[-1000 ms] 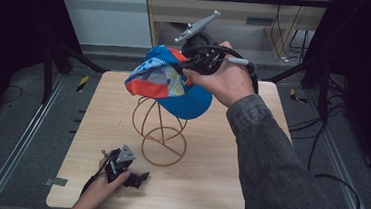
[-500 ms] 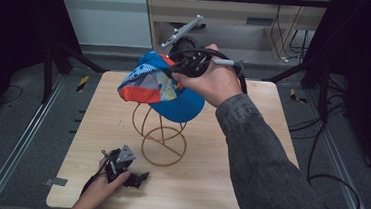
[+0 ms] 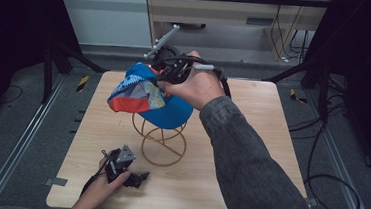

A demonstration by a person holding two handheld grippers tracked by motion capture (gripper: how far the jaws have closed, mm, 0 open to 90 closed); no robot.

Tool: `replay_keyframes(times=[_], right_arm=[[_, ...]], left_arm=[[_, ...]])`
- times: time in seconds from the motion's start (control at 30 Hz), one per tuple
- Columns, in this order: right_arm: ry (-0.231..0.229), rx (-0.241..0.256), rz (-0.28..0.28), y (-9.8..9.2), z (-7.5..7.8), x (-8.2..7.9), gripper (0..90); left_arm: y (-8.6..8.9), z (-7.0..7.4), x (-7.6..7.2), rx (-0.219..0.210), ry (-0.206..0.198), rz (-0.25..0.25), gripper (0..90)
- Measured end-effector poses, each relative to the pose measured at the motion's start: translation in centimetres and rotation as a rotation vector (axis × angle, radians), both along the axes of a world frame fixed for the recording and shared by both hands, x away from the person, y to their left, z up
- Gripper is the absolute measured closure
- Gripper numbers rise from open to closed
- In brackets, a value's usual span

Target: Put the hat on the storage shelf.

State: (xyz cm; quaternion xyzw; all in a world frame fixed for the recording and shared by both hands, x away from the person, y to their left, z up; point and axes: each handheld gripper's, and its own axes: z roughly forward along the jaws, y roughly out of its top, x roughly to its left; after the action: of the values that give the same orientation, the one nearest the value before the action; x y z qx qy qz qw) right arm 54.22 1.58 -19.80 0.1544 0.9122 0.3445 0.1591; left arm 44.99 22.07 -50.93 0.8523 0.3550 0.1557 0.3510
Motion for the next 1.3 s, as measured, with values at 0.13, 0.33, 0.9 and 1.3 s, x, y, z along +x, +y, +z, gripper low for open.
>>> replay_keyframes(times=[0.13,0.33,0.9,1.3], right_arm=[[0.008,-0.017,0.013,0.8,-0.7,0.0,89.9],[0.022,-0.027,0.017,1.4,-1.5,0.1,89.8],[0.040,-0.058,0.026,2.0,-2.5,0.1,89.5],[0.054,-0.049,0.006,1.9,-3.1,0.8,87.4]], left_arm=[[0.0,0.0,0.0,0.000,0.000,0.000,0.0],[0.0,0.0,0.0,0.000,0.000,0.000,0.0],[0.0,0.0,0.0,0.000,0.000,-0.001,0.0],[0.0,0.0,0.0,-0.002,0.000,-0.002,0.0]])
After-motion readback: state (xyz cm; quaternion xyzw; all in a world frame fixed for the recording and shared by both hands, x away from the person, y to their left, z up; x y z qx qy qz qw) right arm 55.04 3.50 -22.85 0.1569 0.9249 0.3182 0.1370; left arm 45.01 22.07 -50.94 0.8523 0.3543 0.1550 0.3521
